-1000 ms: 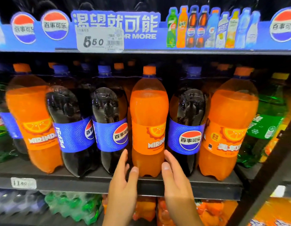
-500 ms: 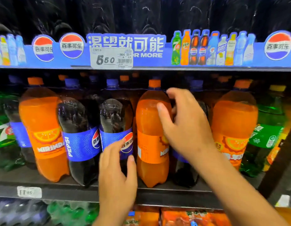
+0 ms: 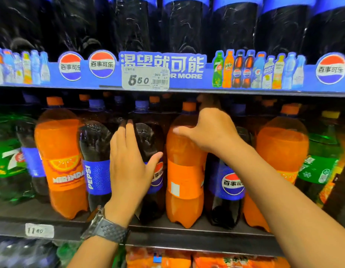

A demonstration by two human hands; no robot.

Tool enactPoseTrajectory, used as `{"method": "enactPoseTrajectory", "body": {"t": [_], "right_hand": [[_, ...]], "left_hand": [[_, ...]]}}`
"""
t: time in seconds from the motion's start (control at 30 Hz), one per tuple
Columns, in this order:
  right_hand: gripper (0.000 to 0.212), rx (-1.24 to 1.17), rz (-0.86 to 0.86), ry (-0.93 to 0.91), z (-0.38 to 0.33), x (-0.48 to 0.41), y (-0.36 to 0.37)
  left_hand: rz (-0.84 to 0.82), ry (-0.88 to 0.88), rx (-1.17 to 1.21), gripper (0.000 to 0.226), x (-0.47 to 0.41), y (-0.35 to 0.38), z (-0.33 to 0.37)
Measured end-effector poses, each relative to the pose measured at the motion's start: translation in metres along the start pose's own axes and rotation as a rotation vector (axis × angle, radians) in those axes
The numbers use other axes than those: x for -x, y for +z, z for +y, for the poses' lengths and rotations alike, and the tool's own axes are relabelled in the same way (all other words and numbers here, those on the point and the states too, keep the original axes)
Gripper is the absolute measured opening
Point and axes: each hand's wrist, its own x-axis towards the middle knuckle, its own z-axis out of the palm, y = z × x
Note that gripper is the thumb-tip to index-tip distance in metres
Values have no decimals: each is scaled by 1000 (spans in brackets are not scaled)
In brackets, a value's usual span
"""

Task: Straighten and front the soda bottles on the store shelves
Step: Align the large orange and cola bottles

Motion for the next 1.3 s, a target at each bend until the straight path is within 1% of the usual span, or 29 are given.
{"method": "enactPoseTrajectory", "body": {"t": [0.1,0.13,0.17,0.23,0.3,0.33,0.4,0.43,0.5,0.53,0.6,0.67,0.73,0.77,0.87,0.97,1.03,1.1,1.17,1.23,1.3], "right_hand": [[53,-150,-43,-21,7,4,-6],[53,-173,-26,-17,7,5,-5],[56,-161,13,-3,5,7,-2],[76,-85,74,47,-2,12,5],[92,-1,96,71,-8,15,14],[96,24,102,76,-9,15,15],[90,-29,63,91,-6,13,13],[85,-113,20,99,-2,12,9],[84,-281,-66,119,5,11,2],[83,-314,-83,124,5,15,1],[80,-242,-23,109,-1,28,5],[79,-85,126,98,-7,41,12],[77,10,228,123,-11,50,16],[78,28,248,148,-12,51,19],[82,43,242,251,-22,50,32],[78,36,260,331,-34,47,43],[74,-15,254,347,-32,46,44],[71,-106,204,322,-22,45,38],[65,-175,111,273,-11,45,30],[59,-173,36,216,-6,45,23],[65,-107,72,193,-9,42,18]], "left_hand": [[7,0,-2,97,0,-1,-2],[5,-2,-1,96,-1,-1,-1],[3,-4,2,96,-1,-1,-1],[0,-11,15,97,0,0,-1],[-4,-15,39,97,1,2,-3],[-5,-15,52,97,2,2,-4],[-1,-10,63,97,1,3,-6],[4,-6,62,97,0,3,-7],[9,-5,54,97,0,4,-7],[13,-6,48,96,0,5,-7],[20,-3,41,96,1,6,-7],[22,0,37,96,2,8,-9],[24,5,42,96,2,9,-11],[26,6,44,96,2,10,-11],[38,2,52,96,3,12,-11],[48,0,64,96,3,13,-11],[48,4,59,96,3,14,-12],[48,8,60,96,3,15,-13],[46,5,57,95,3,15,-14],[44,2,56,94,3,14,-14],[42,3,57,94,3,14,-13]]}}
